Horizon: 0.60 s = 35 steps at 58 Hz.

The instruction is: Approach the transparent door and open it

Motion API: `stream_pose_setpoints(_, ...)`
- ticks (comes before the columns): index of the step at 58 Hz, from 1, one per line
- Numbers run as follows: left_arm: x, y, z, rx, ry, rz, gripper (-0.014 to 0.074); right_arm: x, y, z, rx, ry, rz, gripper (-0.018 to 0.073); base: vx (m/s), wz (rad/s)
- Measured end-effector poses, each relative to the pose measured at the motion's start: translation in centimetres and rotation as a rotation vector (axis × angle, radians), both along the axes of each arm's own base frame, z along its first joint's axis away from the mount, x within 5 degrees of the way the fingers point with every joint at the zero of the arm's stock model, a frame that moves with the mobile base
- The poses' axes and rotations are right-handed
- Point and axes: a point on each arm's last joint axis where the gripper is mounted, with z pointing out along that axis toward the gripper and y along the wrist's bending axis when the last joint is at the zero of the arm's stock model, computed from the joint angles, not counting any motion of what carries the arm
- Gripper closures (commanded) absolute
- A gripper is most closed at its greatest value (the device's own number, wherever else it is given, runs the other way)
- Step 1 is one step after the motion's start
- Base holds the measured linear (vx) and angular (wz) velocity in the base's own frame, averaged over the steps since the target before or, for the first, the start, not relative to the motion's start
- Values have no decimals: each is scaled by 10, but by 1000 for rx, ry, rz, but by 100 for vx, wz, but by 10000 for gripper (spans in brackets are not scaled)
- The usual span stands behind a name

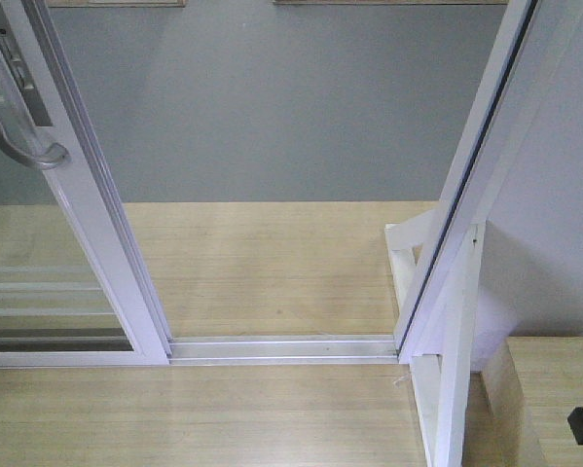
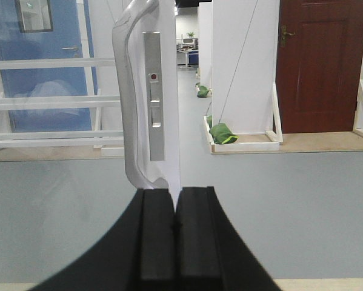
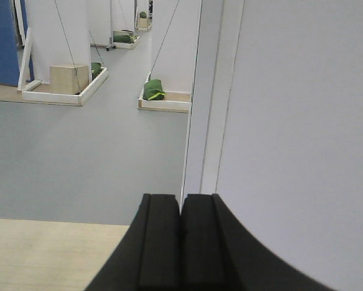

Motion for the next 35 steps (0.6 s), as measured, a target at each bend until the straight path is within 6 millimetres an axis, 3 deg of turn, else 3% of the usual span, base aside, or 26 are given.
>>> stream_pose_setpoints(35,0,0,0,0,0,0,602,0,0,-1,0,11,-1,564,0,0)
